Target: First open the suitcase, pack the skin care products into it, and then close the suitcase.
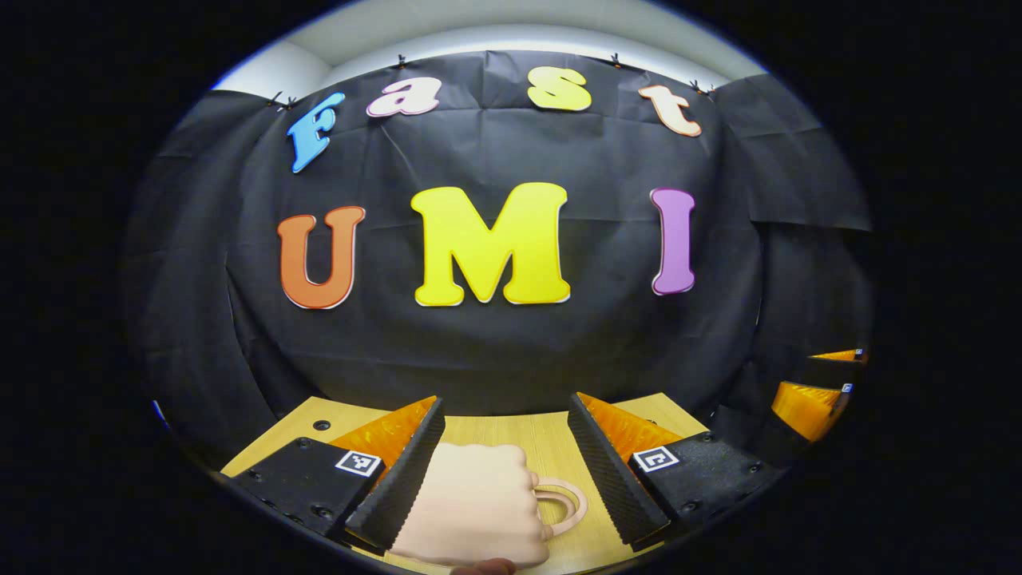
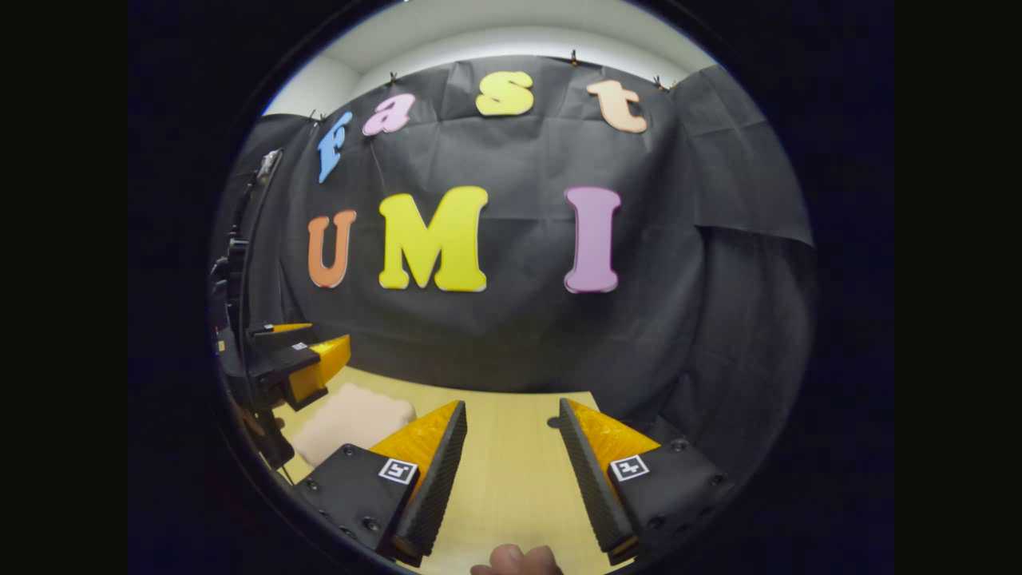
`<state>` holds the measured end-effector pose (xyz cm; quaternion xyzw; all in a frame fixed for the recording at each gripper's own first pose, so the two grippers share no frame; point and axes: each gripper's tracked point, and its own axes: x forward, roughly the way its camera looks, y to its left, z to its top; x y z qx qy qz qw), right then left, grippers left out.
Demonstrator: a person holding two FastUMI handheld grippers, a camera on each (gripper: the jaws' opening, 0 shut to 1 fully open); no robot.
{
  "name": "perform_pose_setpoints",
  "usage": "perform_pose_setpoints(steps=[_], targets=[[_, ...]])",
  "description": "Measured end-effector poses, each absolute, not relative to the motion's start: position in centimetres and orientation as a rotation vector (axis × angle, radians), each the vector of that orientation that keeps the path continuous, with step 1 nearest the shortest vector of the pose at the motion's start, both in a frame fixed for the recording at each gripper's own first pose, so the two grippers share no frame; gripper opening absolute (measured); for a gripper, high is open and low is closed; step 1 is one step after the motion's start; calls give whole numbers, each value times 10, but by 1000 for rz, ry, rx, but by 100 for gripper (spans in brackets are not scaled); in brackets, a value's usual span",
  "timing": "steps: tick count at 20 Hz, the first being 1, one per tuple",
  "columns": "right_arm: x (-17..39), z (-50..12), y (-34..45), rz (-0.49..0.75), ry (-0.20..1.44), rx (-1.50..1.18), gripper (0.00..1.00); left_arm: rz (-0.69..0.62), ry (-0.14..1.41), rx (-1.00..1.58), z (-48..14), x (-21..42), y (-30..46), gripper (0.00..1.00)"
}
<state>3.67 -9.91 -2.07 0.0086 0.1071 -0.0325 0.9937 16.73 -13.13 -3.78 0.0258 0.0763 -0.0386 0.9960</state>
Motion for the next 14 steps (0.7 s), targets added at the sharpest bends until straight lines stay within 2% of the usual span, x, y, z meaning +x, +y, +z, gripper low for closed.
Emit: perform_pose_setpoints(steps=[1, 2, 3, 4, 5, 6, 7, 8, 10, 14], targets=[[39, -15, -88, -61, 194, 24, 70, -69, 142, 36, -24, 160, -119, 98], [41, -10, -77, -59, 179, 31, 67, -64, 131, 20, -14, 152, -110, 94], [42, -6, -66, -54, 166, 33, 69, -60, 122, 10, -7, 145, -101, 99], [42, -1, -54, -50, 155, 31, 69, -59, 110, 5, -1, 139, -94, 94], [40, 6, -42, -47, 135, 20, 69, -58, 102, 5, 4, 133, -89, 99], [38, 11, -32, -56, 119, 8, 69, -34, 87, 13, 9, 124, -73, 99], [36, 15, -22, -56, 109, 7, 68, -25, 81, 17, 9, 120, -70, 94], [35, 19, -13, -52, 101, 6, 71, -15, 77, 12, 9, 113, -62, 99], [30, 31, 1, -47, 66, 1, 75, -1, 64, 4, 12, 102, -49, 98], [30, 36, 24, -21, 42, -8, 73, 22, 56, 9, 16, 92, -30, 99]])
